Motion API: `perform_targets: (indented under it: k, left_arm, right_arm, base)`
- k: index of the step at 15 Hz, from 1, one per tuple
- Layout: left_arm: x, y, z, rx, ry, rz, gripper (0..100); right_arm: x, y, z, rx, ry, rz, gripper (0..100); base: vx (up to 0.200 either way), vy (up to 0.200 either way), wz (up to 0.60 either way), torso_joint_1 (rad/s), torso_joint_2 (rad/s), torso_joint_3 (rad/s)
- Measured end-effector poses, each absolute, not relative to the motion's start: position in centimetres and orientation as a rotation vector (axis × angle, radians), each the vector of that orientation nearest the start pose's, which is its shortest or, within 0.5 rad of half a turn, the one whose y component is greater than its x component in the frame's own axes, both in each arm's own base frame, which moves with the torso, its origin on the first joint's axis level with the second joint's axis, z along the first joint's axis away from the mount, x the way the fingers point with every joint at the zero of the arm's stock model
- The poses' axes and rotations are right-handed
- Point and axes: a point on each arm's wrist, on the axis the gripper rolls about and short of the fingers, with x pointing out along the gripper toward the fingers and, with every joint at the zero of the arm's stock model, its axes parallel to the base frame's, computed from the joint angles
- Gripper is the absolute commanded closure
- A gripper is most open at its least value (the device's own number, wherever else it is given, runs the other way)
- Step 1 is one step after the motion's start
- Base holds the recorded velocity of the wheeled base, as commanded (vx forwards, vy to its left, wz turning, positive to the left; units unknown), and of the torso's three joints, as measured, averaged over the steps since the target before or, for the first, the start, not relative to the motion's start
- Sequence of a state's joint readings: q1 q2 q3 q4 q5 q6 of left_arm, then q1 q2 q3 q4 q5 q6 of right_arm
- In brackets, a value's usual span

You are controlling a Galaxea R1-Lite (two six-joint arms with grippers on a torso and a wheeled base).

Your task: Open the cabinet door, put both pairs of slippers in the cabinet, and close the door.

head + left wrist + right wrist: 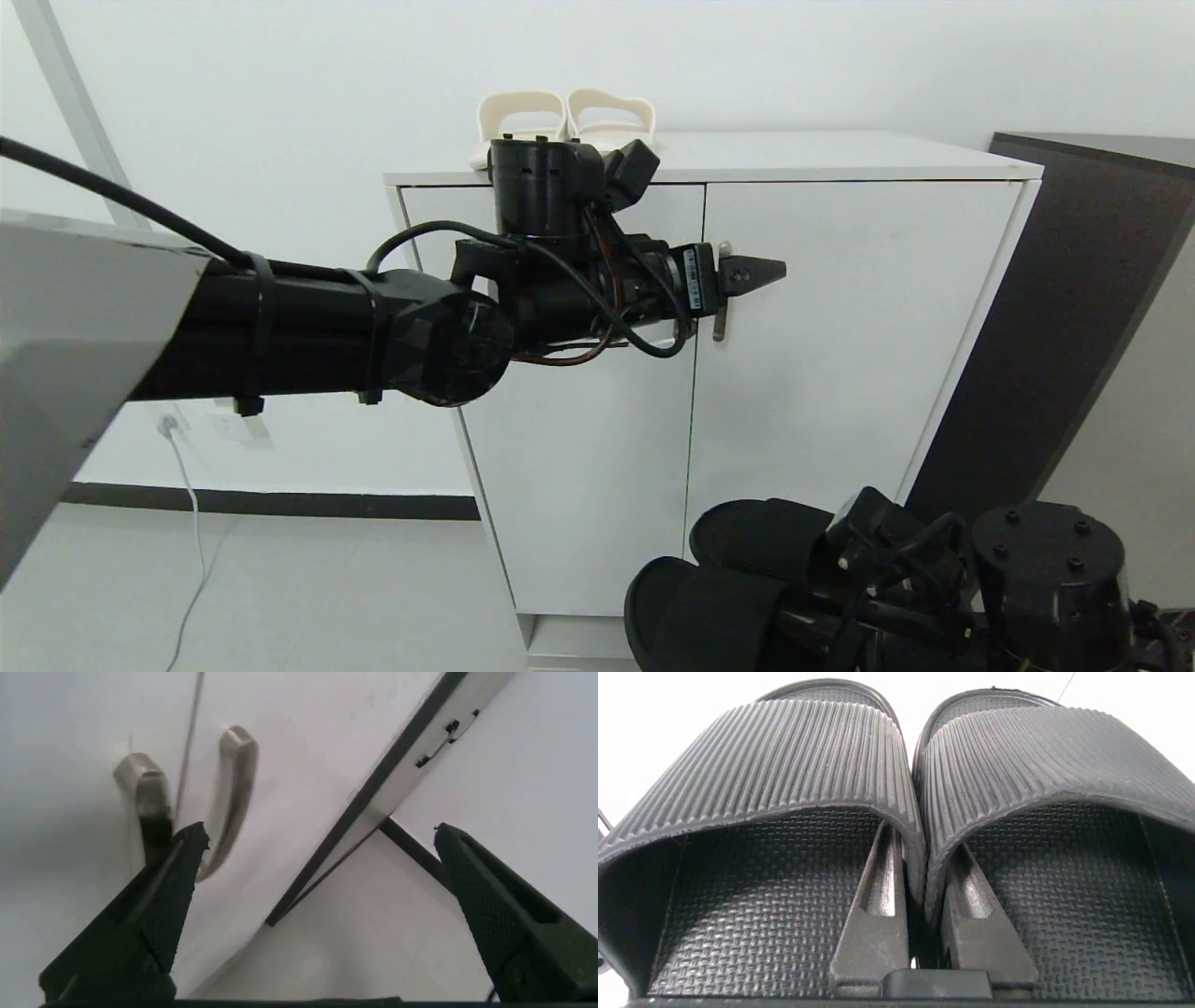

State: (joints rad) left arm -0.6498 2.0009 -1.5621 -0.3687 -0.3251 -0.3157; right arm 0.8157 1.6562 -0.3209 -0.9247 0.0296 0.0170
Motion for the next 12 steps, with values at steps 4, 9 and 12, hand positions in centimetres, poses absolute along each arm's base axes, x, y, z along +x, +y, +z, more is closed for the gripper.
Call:
perform_targets:
  k: [4, 9, 12]
  left_arm:
    - [33.6, -26.7, 25.6, -0.271, 0.229, -0.935, 0]
    - [34.6, -27.9, 24.9, -0.271, 0.226, -0.932, 100]
    - [34.7, -28.1, 24.6, -0.270, 0.233, -0.928, 100]
  right_arm:
    - [15.9, 17.1, 10.5, -0.148, 0.403, 0.830, 100]
    - [16.0, 17.1, 10.3, -0.151, 0.408, 0.831, 100]
    - [15.9, 17.1, 10.3, -0.152, 0.411, 0.831, 100]
  base:
    - [0.000, 0.000, 0.00, 0.000, 0.00, 0.000]
    - [0.000, 0.000, 0.00, 0.000, 0.00, 0.000]
    - [0.000, 0.000, 0.00, 0.000, 0.00, 0.000]
